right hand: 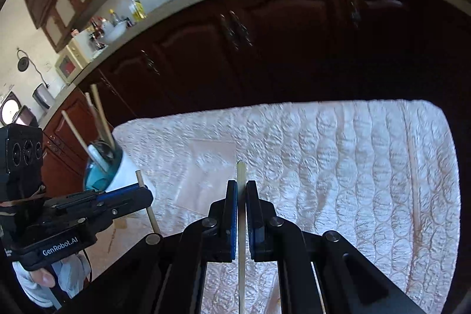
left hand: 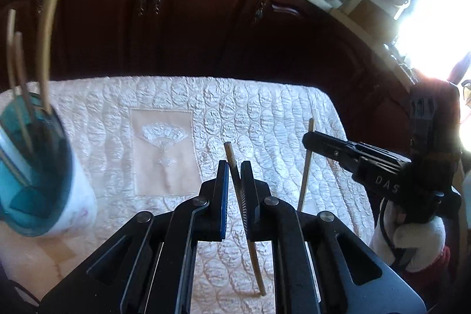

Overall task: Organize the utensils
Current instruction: 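Close the left tool on a chopstick while the right tool grasps the other chopstick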

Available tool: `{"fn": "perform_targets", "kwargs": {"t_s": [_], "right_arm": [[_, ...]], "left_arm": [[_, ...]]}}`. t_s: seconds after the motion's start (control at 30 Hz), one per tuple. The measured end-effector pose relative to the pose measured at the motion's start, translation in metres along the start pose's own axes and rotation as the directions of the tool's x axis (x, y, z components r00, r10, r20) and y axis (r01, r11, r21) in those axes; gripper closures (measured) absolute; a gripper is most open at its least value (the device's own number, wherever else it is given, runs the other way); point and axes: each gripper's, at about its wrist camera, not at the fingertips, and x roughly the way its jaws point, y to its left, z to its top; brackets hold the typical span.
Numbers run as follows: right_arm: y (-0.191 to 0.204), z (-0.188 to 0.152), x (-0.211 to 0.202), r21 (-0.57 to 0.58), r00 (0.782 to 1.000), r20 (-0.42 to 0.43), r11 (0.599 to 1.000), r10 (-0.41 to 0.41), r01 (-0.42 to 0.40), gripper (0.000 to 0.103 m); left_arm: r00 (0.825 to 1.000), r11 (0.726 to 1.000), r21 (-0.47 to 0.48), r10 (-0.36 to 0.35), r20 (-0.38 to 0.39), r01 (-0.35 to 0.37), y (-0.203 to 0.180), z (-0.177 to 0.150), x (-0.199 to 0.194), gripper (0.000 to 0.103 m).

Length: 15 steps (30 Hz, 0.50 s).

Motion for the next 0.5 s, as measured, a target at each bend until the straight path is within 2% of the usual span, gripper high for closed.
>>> {"fn": "perform_targets", "kwargs": {"t_s": [0.5], "right_arm": [[0.049, 0.001, -0.038, -0.078, 0.997, 0.071, 0.997, 0.008, -0.003, 0.098]], "left_arm": [[0.997, 1.000, 0.006, 0.012, 0.071, -0.013, 0.003, -0.007, -0.050, 0.098]]}}
